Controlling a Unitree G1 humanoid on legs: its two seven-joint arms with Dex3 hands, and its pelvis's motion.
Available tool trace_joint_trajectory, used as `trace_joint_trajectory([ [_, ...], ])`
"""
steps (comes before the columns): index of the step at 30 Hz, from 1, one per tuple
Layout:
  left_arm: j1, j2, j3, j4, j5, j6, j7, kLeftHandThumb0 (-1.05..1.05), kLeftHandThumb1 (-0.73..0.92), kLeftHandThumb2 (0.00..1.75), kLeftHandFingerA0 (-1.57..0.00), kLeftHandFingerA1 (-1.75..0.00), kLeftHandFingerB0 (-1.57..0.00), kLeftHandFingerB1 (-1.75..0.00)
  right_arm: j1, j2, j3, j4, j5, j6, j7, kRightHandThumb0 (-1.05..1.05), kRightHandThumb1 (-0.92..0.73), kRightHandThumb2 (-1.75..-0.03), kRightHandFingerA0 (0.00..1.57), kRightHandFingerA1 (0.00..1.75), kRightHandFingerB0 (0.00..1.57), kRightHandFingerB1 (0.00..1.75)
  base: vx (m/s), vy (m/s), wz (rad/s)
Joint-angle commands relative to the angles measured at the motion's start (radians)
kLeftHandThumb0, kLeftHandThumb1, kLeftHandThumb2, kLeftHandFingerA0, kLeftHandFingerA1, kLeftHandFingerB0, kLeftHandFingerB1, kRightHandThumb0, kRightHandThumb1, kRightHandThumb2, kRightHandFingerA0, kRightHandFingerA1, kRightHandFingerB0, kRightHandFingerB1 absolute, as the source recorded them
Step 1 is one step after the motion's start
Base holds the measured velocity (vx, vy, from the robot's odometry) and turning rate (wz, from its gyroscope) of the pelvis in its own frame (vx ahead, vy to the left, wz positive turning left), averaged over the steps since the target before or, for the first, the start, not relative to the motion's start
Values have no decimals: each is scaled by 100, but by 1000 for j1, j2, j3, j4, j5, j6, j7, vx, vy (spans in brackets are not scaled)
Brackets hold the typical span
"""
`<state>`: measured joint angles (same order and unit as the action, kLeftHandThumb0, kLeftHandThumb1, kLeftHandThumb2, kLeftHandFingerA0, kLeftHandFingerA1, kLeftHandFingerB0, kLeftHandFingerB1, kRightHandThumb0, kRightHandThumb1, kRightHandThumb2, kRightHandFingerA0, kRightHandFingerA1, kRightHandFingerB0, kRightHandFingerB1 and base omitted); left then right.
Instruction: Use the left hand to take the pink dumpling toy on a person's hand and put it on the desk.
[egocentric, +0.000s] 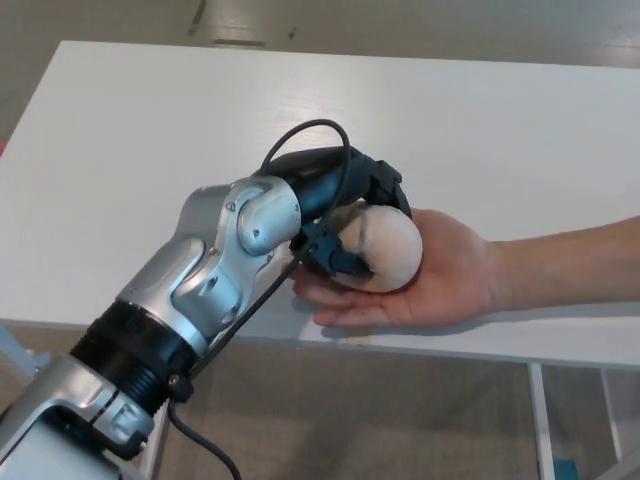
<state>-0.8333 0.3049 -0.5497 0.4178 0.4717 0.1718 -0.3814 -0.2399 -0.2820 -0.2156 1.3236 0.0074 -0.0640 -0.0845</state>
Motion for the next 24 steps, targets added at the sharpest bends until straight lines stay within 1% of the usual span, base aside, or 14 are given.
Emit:
trace_joint_trajectory([
  [1,30,0,12,13,45,-43,54,-23,77,64,-66,-152,-82,-83,7,-4,1,-4,-4,-6,4,-16,-67,-59,68,47,53,42,0,0,0],
  [5,27,-3,20,27,45,-60,58,-23,78,63,-67,-149,-82,-84,5,-4,-1,-2,-2,-2,6,-16,-67,-59,67,47,53,42,0,0,0],
  [7,-18,-4,32,72,44,-80,64,-23,78,63,-68,-149,-83,-83,-29,-3,4,-2,-7,6,4,-16,-68,-60,67,47,53,42,0,0,0],
  [10,-31,-8,38,90,44,-88,61,-23,78,63,-69,-148,-83,-82,-29,-3,1,-4,-2,2,8,-17,-69,-60,66,46,51,41,0,0,0],
  [11,-32,-8,39,94,45,-91,60,-23,77,65,-68,-148,-87,-75,-30,-3,0,-4,-1,2,7,-17,-69,-60,66,46,51,41,0,0,0],
  [12,-33,-8,41,96,45,-93,59,-23,77,65,-68,-148,-87,-75,-30,-2,-1,-4,-1,3,5,-17,-69,-60,66,46,51,41,0,0,0],
  [14,-33,-5,41,95,49,-98,59,-23,77,65,-68,-148,-88,-68,-31,0,-6,-3,4,3,5,-17,-69,-60,66,46,51,41,0,0,0],
  [17,-22,-4,41,87,53,-99,58,-23,77,65,-68,-148,-88,-69,-21,2,-5,-3,2,0,6,-17,-69,-60,66,46,51,41,0,0,0],
  [18,-25,-5,42,93,53,-103,59,-23,78,63,-69,-147,-86,-72,-23,2,-4,-2,1,1,8,-18,-69,-60,65,46,51,41,0,0,0],
  [20,-30,-6,45,98,53,-104,55,-23,77,65,-69,-147,-85,-77,-25,1,-5,-1,2,1,12,-18,-69,-60,65,46,51,41,0,0,0],
  [22,-32,-5,47,91,54,-106,51,-23,77,65,-69,-147,-85,-77,-25,1,-5,-1,2,0,15,-18,-69,-60,65,46,51,41,0,0,0],
  [23,-36,-3,50,83,53,-110,50,-23,78,63,-71,-144,-88,-68,-24,0,-6,-1,3,-1,17,-18,-70,-60,65,46,51,41,0,0,0],
  [24,-38,-2,52,78,53,-112,49,-23,78,63,-71,-144,-88,-68,-23,0,-7,-1,4,-1,19,-18,-70,-60,65,46,51,41,0,0,0],
])
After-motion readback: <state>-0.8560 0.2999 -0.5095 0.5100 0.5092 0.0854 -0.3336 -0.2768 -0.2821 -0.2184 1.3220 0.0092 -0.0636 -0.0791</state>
